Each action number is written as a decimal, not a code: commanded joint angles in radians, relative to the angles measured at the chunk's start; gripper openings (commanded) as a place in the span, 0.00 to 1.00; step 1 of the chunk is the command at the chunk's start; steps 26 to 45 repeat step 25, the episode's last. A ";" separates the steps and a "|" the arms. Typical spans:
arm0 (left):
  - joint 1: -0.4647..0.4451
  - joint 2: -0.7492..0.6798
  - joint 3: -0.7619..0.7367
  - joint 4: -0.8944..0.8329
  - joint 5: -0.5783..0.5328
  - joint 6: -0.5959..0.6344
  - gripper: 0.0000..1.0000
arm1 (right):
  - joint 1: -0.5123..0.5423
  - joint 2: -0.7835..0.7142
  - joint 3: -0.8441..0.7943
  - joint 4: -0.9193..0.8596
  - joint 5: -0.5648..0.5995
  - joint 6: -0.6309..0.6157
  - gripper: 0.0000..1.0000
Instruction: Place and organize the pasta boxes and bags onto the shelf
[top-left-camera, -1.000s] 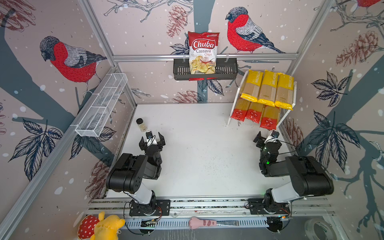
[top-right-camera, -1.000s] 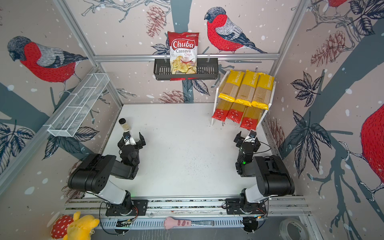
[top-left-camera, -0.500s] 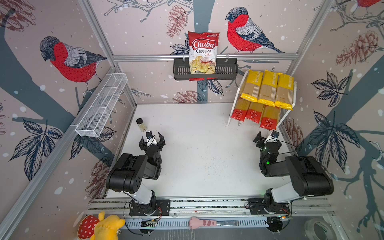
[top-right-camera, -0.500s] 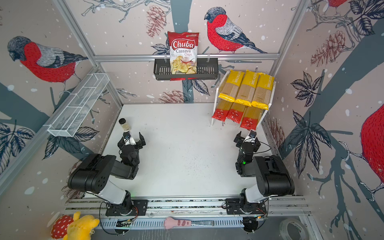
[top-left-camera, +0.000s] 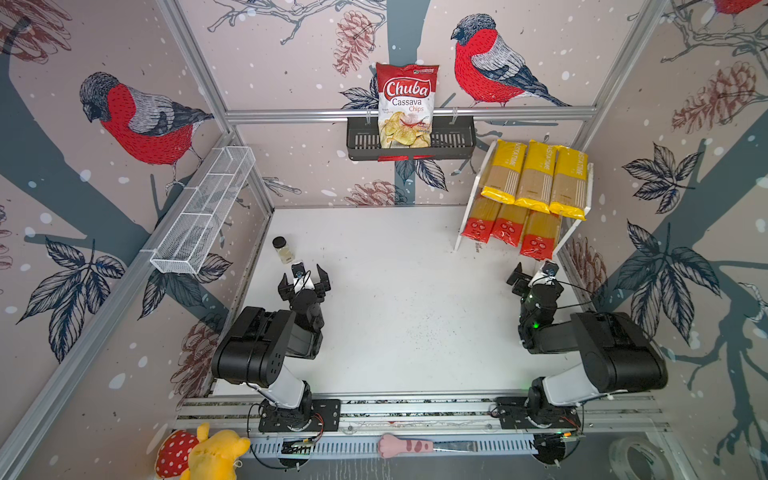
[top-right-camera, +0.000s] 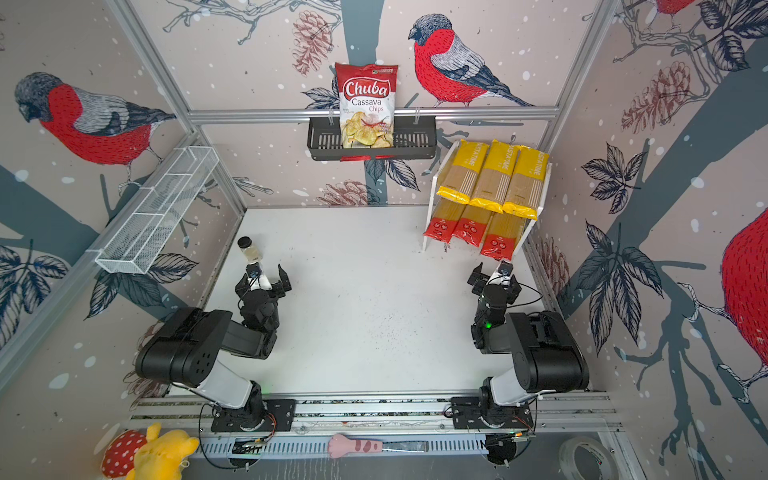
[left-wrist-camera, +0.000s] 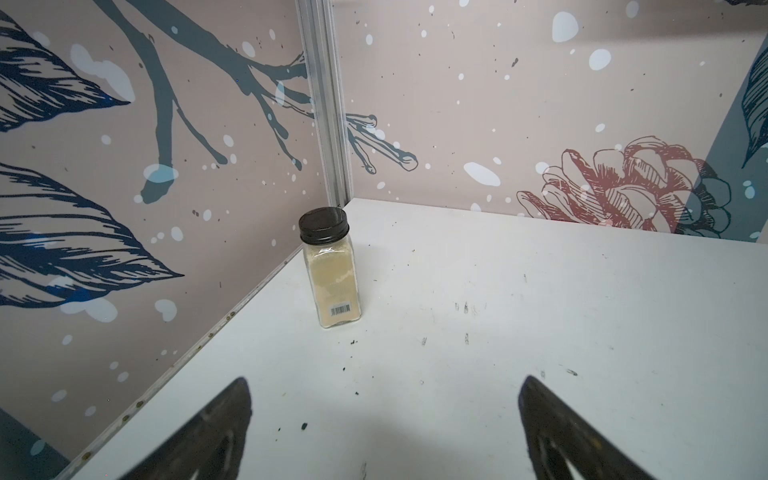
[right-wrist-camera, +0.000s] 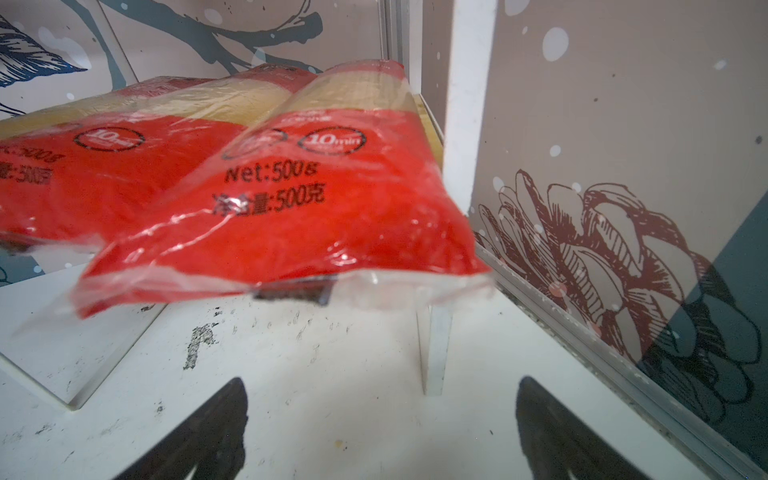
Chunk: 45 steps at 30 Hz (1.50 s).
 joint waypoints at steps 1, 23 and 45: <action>0.003 -0.004 0.002 0.009 0.008 -0.002 0.98 | 0.000 -0.005 0.003 0.009 0.000 0.011 1.00; -0.002 0.001 -0.008 0.035 0.021 0.013 0.98 | 0.000 -0.006 0.003 0.009 0.000 0.010 1.00; -0.002 -0.003 -0.009 0.035 0.024 0.012 0.98 | 0.000 -0.005 0.003 0.009 0.000 0.010 1.00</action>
